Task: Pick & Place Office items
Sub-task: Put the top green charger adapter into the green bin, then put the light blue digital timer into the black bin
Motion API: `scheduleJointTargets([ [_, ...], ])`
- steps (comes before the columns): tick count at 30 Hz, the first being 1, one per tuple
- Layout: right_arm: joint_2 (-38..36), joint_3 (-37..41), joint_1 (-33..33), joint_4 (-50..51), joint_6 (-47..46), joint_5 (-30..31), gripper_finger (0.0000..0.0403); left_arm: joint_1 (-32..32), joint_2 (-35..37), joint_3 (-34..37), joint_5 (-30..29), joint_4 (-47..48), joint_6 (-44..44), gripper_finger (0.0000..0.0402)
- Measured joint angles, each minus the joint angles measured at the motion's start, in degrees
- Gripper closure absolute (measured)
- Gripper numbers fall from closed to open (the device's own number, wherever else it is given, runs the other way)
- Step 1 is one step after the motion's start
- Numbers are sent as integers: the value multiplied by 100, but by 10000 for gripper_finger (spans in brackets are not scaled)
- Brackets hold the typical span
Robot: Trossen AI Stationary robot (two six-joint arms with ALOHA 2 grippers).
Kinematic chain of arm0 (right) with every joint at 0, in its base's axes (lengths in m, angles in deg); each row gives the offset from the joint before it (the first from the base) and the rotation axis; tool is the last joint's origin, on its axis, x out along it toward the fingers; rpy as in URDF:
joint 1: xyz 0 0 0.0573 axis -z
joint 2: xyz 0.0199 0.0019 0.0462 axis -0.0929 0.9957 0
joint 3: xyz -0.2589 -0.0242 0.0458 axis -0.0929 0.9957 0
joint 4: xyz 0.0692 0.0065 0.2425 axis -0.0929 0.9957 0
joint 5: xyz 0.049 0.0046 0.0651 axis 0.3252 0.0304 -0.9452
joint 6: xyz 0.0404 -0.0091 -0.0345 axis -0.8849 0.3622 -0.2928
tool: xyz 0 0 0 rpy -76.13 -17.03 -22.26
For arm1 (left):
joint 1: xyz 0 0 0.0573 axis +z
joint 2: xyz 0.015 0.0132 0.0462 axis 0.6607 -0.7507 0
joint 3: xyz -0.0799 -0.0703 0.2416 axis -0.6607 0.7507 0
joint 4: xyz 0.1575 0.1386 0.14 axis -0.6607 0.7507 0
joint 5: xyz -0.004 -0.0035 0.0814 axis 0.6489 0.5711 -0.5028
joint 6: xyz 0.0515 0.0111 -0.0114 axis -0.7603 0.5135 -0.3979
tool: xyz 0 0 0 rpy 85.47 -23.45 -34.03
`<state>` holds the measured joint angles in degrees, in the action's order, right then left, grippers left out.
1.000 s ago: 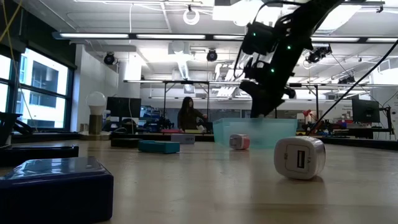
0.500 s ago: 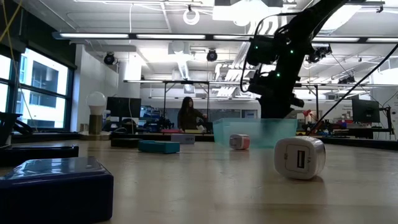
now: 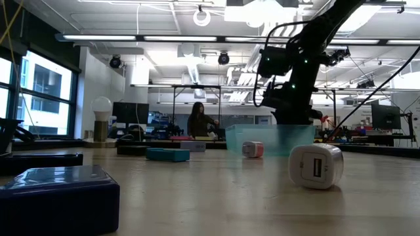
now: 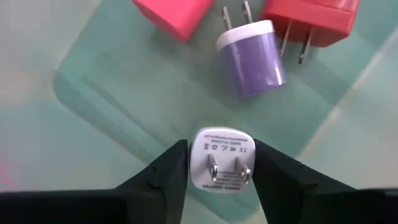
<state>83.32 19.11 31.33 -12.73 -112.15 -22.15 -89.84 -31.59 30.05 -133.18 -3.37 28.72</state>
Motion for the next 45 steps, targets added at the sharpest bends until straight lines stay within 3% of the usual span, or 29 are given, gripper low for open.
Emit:
scheduleJointTargets([
  [11, -10, 0, 0, -192, 189, 33, 195, 0, -2, 0, 0, 113, 0, 238],
  [22, -516, 0, -14, -177, 507, 12, 203, 75, -2, 0, 7, 158, 141, 238],
  [28, -994, 0, -218, -116, 509, -862, 212, 114, -2, 2, 15, 425, 426, 238],
  [31, -1313, 0, -426, -84, 416, -1237, 217, 114, -4, 2, 17, 521, 558, 238],
  [37, -2192, 0, -960, -144, -182, -1319, 234, 114, -4, 2, 33, 560, 734, 238],
  [45, -2960, 0, -2357, -127, -578, -728, 255, 111, -4, 2, 33, 862, 735, 238],
])
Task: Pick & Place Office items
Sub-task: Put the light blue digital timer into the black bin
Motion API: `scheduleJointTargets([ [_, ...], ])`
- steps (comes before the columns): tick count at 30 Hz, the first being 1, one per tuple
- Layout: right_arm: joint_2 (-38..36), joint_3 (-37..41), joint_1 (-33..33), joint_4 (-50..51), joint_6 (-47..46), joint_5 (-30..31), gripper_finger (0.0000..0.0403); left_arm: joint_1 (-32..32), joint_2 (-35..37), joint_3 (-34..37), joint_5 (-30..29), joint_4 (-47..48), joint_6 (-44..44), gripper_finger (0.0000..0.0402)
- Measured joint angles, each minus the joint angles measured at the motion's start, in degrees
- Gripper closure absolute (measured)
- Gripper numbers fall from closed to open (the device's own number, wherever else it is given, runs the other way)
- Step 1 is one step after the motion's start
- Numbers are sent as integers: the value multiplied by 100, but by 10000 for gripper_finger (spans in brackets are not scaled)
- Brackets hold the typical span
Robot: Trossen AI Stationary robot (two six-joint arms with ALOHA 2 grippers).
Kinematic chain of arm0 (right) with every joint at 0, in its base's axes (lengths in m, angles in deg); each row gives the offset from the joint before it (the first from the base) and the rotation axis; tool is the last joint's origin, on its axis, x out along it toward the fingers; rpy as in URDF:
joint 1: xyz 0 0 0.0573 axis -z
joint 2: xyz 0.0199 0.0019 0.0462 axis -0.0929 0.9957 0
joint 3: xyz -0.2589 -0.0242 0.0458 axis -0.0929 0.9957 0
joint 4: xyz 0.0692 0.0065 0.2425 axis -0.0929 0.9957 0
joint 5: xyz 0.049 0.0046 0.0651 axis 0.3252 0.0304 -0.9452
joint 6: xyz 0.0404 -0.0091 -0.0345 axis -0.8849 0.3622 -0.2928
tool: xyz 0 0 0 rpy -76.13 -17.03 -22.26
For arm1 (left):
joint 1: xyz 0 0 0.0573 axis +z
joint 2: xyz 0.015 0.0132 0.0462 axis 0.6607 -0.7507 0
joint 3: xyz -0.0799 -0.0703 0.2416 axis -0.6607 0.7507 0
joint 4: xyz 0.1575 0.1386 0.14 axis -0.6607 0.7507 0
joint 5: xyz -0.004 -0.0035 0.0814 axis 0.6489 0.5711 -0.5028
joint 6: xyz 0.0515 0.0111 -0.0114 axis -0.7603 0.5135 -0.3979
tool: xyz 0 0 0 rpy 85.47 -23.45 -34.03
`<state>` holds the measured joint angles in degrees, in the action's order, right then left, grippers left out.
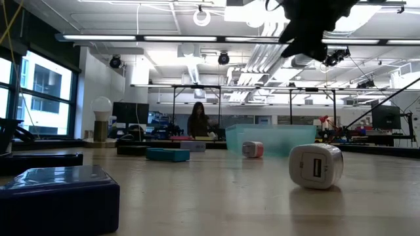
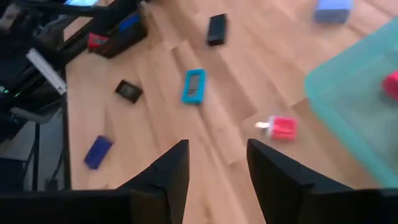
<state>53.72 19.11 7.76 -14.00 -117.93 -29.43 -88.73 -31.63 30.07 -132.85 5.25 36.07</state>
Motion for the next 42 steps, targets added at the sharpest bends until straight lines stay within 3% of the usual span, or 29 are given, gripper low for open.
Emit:
scheduleJointTargets([
  [4, -22, 0, -974, -83, -601, 590, 261, -3, 0, 0, 92, 154, 20, 238],
  [10, 52, 5, -2389, -253, -688, 1548, 262, -31, 0, 2, 258, 322, 70, 238],
  [16, 48, 214, -3400, -332, -677, 3146, 262, -25, 0, 2, 419, 352, -202, 238],
  [21, 48, 502, -3778, -382, -903, 3636, 254, -7, 0, 2, 723, 363, -431, 229],
  [27, 48, 770, -3849, -383, -1241, 3925, 215, 146, 0, 2, 1154, 754, -27, 166],
  [30, 48, 877, -3833, -429, -1335, 3942, 197, 297, 1, 0, 1140, 1417, 540, 130],
  [32, 48, 940, -3833, -521, -1331, 3935, 188, 411, 74, 0, 1168, 2367, 753, 118],
  [34, 48, 1009, -3833, -650, -1327, 3917, 183, 572, 181, 0, 1535, 3397, 1019, 114],
  [37, 48, 1106, -3833, -872, -1323, 3856, 180, 951, 328, 0, 2555, 4633, 1755, 113],
  [42, 48, 1257, -3833, -1114, -1212, 3760, 182, 1754, 424, 0, 4080, 5584, 1956, 113],
])
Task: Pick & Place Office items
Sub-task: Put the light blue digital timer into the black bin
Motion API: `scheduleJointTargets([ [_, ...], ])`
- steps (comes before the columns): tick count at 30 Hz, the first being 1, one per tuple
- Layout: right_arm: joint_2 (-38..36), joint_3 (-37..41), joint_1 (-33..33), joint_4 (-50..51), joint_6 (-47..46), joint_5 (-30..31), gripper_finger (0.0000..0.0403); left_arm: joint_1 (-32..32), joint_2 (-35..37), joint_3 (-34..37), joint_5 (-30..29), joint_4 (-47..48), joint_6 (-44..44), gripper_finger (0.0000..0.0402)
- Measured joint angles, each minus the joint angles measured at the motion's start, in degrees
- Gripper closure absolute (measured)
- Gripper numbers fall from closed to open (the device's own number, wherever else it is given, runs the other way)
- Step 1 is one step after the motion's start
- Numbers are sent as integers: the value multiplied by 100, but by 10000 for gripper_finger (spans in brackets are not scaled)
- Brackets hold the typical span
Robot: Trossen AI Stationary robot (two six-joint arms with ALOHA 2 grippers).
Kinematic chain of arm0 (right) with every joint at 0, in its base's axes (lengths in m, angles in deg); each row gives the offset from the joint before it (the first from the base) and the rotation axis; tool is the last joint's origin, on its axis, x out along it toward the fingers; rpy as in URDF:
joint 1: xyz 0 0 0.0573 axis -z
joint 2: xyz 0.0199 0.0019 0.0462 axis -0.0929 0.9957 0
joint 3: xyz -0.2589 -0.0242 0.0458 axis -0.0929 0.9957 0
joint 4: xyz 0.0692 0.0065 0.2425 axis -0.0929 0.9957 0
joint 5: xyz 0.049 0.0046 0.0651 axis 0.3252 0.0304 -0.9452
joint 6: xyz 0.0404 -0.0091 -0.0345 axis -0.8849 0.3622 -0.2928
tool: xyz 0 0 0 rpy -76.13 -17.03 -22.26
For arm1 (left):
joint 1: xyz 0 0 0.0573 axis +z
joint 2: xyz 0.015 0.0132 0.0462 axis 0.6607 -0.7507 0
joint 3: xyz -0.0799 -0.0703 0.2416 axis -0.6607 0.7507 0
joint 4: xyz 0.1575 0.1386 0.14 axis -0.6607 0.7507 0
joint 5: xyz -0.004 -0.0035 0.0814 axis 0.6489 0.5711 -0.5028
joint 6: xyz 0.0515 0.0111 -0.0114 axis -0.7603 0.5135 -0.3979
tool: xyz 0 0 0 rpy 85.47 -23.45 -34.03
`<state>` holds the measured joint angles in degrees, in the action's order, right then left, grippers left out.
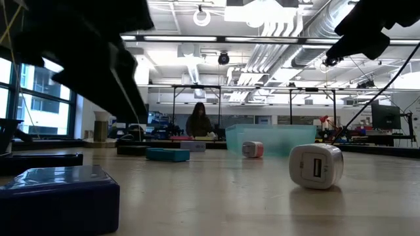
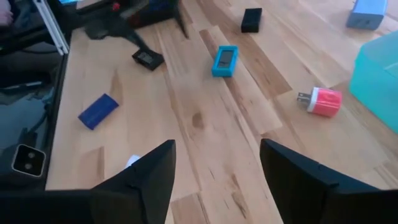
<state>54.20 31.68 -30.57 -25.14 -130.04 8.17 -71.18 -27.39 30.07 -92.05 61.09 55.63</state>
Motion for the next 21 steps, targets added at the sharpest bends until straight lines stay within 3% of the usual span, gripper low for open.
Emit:
scheduleJointTargets([
  [8, 0, 114, 0, -169, 42, 11, 180, 788, 0, 0, 294, -63, -1278, 113],
  [21, 0, 114, 0, -173, 37, 9, 180, 1486, 0, 0, 612, 49, -1369, 113],
])
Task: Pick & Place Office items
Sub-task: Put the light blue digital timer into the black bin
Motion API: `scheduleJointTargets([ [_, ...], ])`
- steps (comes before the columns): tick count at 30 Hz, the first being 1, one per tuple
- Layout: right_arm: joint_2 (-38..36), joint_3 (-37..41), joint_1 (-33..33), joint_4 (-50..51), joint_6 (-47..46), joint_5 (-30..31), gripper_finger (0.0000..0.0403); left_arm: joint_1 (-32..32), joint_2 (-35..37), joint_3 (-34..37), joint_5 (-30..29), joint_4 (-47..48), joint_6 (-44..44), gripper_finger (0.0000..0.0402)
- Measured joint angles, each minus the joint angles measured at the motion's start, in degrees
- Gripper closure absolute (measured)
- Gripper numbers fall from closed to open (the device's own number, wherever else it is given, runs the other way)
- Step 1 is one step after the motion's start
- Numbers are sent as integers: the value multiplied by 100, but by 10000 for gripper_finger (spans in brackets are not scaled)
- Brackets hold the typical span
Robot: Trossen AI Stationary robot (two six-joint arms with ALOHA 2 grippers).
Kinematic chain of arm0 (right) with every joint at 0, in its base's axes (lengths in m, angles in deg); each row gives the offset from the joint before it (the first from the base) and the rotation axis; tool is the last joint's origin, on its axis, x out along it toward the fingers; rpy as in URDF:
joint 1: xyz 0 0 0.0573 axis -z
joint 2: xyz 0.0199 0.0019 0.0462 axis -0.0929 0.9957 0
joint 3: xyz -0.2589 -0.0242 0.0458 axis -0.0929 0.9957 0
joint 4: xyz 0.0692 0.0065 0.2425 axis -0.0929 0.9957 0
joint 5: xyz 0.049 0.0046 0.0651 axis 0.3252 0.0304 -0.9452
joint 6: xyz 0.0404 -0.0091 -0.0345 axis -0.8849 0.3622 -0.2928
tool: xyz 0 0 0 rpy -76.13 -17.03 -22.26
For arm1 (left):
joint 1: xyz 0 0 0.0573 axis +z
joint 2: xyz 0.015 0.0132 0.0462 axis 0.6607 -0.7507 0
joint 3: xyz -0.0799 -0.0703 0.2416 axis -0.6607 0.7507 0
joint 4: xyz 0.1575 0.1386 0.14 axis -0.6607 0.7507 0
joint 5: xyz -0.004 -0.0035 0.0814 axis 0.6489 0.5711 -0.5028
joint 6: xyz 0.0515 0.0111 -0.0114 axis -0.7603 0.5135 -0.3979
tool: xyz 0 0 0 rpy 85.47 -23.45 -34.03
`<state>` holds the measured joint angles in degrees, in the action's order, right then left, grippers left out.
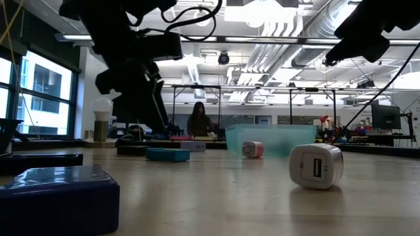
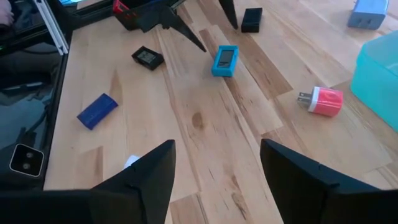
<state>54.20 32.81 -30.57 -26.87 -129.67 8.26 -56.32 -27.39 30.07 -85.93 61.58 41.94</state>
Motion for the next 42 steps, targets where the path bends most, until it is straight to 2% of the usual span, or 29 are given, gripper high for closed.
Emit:
scheduleJointTargets([
  [4, 0, 0, 0, 2, -5, 1, 180, 47, 0, 2, 834, 12, -856, 113],
  [7, 0, 0, 0, 0, -2, 0, 180, 118, -4, 2, 1214, 15, -976, 113],
  [22, 0, 0, 0, 6, 71, 27, 180, 729, -341, 3, 1263, -76, -1044, 113],
  [29, 0, 0, 0, 0, 156, 30, 180, 1037, -401, 8, 1786, -91, -1020, 113],
  [42, 0, -2, 0, -13, 157, 50, 180, 1090, -740, -18, 1932, -177, -1215, 113],
])
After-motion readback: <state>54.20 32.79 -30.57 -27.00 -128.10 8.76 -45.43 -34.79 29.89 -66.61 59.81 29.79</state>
